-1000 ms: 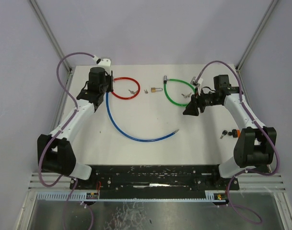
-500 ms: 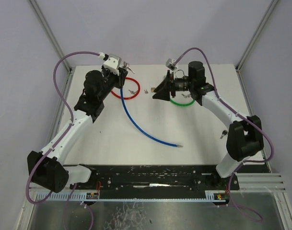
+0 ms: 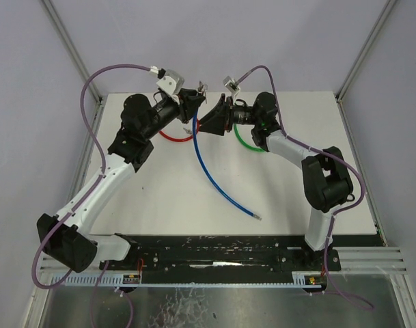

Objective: Lock with the key
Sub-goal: Adjust the lock.

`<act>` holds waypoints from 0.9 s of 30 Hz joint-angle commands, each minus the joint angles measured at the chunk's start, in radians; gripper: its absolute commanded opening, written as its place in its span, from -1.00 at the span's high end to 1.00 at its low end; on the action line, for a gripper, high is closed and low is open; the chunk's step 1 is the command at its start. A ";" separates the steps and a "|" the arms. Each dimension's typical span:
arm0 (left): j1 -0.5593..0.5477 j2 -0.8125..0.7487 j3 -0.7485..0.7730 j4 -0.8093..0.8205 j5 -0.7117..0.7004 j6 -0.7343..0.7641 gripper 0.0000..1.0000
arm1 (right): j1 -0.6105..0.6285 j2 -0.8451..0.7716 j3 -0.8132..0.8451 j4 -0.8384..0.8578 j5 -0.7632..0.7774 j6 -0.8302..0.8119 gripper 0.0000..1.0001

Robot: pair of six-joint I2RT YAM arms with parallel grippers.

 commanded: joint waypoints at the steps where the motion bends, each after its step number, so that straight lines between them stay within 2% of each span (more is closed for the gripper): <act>1: -0.023 0.019 0.061 0.090 0.027 -0.062 1.00 | 0.023 -0.013 0.048 0.156 0.007 0.071 -0.11; 5: -0.035 0.033 0.077 0.092 0.011 -0.088 1.00 | 0.035 -0.007 0.051 0.180 -0.002 0.080 -0.04; 9: -0.039 0.036 0.084 0.093 0.003 -0.121 1.00 | 0.042 0.002 0.052 0.241 -0.013 0.112 0.12; 15: -0.039 0.027 0.095 0.093 0.001 -0.171 1.00 | 0.043 0.002 0.053 0.203 -0.019 0.067 0.04; 17: -0.039 0.021 0.095 0.099 0.016 -0.180 1.00 | 0.043 0.001 0.054 0.184 -0.023 0.052 0.06; 19: -0.039 0.016 0.092 0.107 0.028 -0.193 1.00 | 0.043 0.003 0.058 0.183 -0.032 0.050 0.23; 20: -0.039 0.015 0.091 0.113 0.038 -0.201 1.00 | 0.044 0.003 0.063 0.183 -0.040 0.052 0.38; 21: -0.039 0.008 0.090 0.124 0.043 -0.222 1.00 | 0.042 -0.010 0.075 0.190 -0.088 0.050 0.89; 22: -0.039 0.004 0.089 0.128 0.040 -0.228 1.00 | 0.038 -0.019 0.076 0.191 -0.103 0.051 0.98; 24: -0.040 -0.008 0.076 0.134 0.029 -0.240 0.96 | 0.025 -0.039 0.090 0.152 -0.115 0.050 1.00; 27: -0.039 -0.028 0.043 0.135 0.007 -0.258 0.68 | -0.014 -0.063 0.132 0.065 -0.122 0.041 1.00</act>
